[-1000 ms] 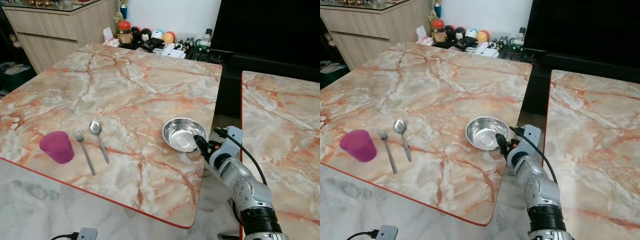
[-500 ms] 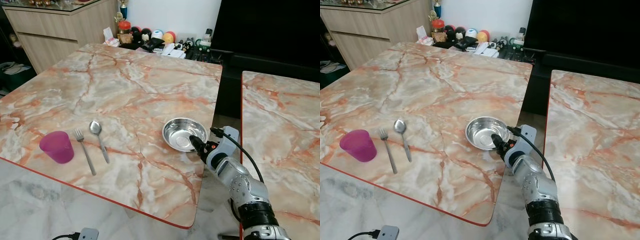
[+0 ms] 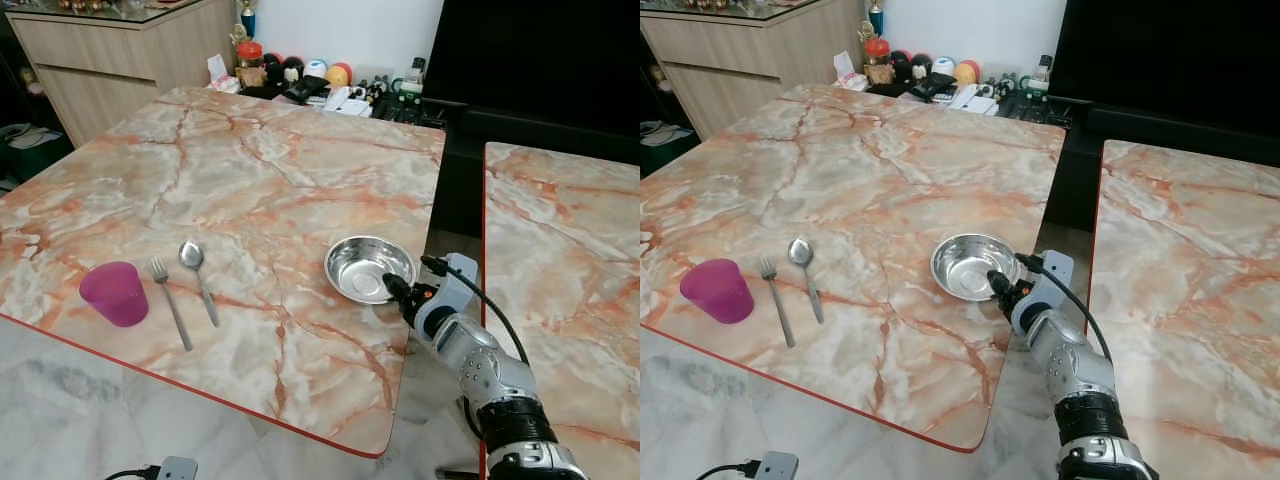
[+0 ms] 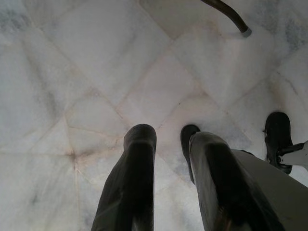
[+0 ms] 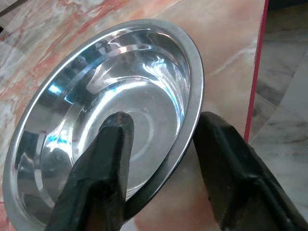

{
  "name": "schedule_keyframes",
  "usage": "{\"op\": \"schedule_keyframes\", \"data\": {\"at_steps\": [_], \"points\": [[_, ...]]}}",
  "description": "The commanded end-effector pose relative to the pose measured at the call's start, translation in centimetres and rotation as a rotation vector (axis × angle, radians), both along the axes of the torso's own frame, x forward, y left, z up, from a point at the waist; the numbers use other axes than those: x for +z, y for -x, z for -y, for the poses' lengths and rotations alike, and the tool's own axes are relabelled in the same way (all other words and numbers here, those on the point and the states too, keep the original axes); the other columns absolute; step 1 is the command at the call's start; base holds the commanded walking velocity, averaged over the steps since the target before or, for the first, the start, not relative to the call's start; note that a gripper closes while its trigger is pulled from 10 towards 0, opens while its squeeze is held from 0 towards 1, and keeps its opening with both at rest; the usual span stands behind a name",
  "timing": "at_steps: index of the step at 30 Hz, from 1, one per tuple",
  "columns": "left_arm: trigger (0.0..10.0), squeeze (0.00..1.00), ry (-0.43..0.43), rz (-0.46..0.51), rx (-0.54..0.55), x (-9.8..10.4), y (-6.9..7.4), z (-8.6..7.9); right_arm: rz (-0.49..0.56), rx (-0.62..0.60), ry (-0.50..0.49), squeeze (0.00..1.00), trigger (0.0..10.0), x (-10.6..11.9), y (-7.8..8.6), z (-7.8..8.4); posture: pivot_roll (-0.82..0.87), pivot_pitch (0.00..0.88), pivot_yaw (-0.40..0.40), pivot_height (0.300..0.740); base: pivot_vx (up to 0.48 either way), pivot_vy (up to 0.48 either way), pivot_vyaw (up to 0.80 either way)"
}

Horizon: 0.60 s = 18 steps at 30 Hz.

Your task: Setting the table

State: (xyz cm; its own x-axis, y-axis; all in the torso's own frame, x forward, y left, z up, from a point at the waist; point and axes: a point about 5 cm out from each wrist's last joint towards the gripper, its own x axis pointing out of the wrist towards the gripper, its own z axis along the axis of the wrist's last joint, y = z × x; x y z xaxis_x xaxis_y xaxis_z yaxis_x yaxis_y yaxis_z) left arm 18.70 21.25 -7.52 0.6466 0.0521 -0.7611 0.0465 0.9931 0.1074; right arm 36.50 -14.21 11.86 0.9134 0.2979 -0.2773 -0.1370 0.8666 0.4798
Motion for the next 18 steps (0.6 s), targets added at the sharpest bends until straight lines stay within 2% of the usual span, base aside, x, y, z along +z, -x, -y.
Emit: {"op": "schedule_keyframes", "data": {"at_steps": [1,18], "points": [[10.0,0.0,-0.009,-0.05,-0.012,-0.62,1.07,0.14,-0.004,0.001,0.011,0.0,0.0,-0.15,-0.07,0.09,0.05,0.109,-0.013,0.74,0.0,0.0,0.0],[10.0,0.0,-0.01,-0.06,-0.009,-0.72,1.25,0.1,0.022,0.004,0.01,0.0,0.0,0.13,-0.17,-0.07,0.05,0.124,-0.013,0.74,0.0,0.0,0.0]]}}
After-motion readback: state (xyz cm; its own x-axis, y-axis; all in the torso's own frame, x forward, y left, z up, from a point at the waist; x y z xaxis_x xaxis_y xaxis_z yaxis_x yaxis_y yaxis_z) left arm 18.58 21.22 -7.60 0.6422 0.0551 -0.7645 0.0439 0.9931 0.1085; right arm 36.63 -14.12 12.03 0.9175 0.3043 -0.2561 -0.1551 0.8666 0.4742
